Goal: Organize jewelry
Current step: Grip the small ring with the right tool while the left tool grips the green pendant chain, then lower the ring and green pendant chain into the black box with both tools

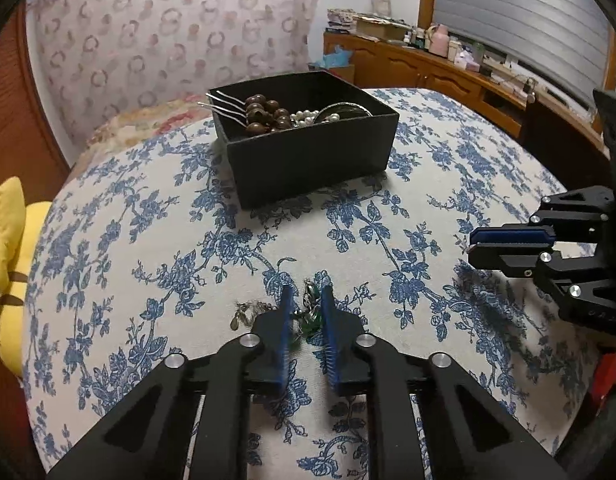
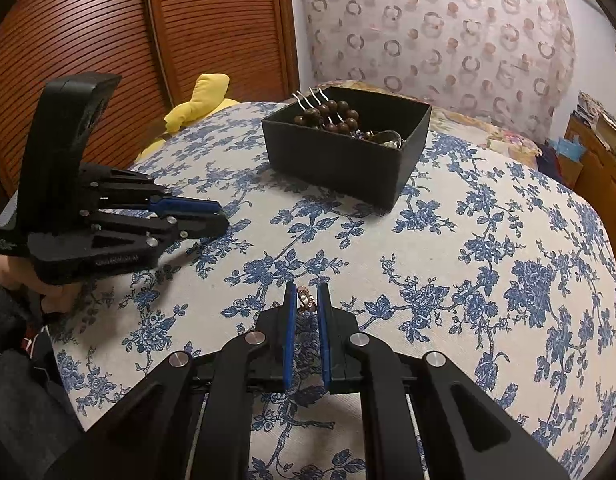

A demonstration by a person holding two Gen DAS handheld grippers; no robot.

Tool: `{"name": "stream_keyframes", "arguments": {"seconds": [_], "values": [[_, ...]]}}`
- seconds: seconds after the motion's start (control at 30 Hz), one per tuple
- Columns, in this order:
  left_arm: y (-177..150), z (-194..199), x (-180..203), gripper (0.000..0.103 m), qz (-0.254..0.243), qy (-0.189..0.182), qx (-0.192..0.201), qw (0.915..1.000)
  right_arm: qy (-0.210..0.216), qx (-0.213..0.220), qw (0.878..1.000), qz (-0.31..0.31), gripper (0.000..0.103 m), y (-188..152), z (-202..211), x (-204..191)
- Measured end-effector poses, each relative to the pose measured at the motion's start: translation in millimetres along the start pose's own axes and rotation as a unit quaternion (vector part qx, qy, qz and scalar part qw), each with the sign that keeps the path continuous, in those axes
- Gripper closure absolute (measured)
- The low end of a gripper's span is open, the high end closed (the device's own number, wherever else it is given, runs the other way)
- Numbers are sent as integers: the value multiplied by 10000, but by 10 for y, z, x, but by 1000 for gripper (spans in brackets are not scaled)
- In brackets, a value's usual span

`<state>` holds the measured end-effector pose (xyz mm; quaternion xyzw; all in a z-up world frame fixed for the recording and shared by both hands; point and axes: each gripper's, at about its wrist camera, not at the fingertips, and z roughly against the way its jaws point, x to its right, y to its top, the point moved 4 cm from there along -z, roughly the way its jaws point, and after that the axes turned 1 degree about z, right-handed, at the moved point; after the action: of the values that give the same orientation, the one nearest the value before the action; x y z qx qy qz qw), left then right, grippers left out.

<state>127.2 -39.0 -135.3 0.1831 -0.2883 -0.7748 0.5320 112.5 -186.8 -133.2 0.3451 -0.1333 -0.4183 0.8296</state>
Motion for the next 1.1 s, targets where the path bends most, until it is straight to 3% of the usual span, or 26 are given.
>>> {"name": "stream_keyframes", "arguments": {"seconds": [0.27, 0.67, 1.1], "values": [[95, 148, -54, 93, 210, -103, 204, 9995, -14, 58, 10000, -9, 91, 52, 25, 47], [686, 437, -98, 93, 282, -152, 790, 9964, -96, 473, 9988, 121, 91, 573, 156, 212], [1297, 217, -135, 93, 277, -104, 916, 9954, -67, 747, 9971, 135, 91, 1167, 1, 528]]}}
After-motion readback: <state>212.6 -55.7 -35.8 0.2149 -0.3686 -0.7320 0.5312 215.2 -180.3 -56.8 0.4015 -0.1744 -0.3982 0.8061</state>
